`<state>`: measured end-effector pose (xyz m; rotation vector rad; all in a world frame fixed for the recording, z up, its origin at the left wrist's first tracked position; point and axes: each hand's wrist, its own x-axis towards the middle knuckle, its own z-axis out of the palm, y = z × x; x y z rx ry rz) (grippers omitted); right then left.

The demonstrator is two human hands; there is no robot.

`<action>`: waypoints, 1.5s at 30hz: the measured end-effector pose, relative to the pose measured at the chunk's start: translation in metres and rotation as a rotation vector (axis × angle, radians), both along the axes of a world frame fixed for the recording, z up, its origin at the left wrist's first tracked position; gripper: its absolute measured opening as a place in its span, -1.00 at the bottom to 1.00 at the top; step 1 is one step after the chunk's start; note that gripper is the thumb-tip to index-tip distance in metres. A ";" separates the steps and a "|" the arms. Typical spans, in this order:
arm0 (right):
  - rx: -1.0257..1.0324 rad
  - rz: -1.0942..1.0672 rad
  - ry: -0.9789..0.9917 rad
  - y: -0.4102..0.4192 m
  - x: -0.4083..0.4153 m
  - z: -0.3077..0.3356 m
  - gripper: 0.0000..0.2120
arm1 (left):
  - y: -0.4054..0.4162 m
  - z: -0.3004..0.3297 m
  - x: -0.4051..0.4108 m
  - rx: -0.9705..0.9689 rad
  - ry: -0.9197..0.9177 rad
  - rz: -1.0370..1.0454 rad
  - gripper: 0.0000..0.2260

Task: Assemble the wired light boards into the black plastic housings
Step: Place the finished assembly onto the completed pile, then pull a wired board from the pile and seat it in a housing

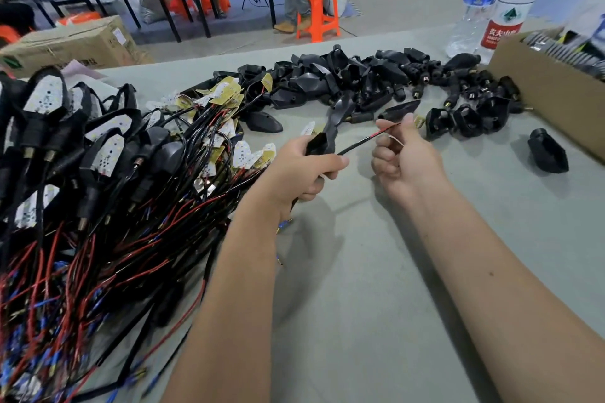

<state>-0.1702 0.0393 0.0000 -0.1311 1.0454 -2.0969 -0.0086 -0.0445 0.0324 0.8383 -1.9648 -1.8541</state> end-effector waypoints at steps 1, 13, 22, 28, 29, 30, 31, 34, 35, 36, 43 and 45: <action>-0.029 -0.013 -0.036 0.001 0.000 0.001 -0.62 | -0.002 0.001 0.003 -0.001 -0.018 -0.013 -0.78; 0.058 0.157 0.174 0.002 0.009 0.002 -0.74 | -0.005 0.012 0.003 -0.083 -0.002 0.095 -0.79; 0.057 0.113 0.207 0.003 0.008 -0.002 -0.76 | -0.003 0.019 0.003 -0.207 -0.021 0.212 -0.81; -0.083 0.103 -0.008 0.003 0.007 0.003 -0.88 | -0.011 0.029 0.014 -0.205 -0.032 0.134 -0.82; -0.106 0.070 -0.046 0.004 0.006 0.004 -0.92 | -0.011 0.030 0.015 -0.201 -0.046 0.109 -0.79; -0.110 0.045 -0.051 0.004 0.005 0.004 -0.94 | -0.012 0.031 0.015 -0.202 -0.051 0.103 -0.76; -0.094 0.028 -0.031 0.005 0.004 0.004 -0.95 | -0.012 0.032 0.015 -0.213 -0.053 0.111 -0.76; -0.034 0.032 0.028 0.005 0.007 0.005 -0.91 | -0.015 0.032 0.015 -0.331 -0.073 0.152 -0.85; -0.023 0.045 0.031 0.006 0.008 0.005 -0.91 | -0.016 0.032 0.015 -0.378 -0.082 0.158 -0.85; -0.020 0.059 0.022 0.006 0.008 0.006 -0.90 | -0.015 0.033 0.014 -0.407 -0.095 0.153 -0.84; -0.072 0.133 -0.017 0.009 0.008 0.007 -0.87 | -0.006 0.038 0.010 -0.571 -0.174 0.088 -0.71; -0.034 0.135 0.086 0.009 0.011 0.007 -0.91 | -0.003 0.038 0.007 -0.680 -0.177 0.115 -0.69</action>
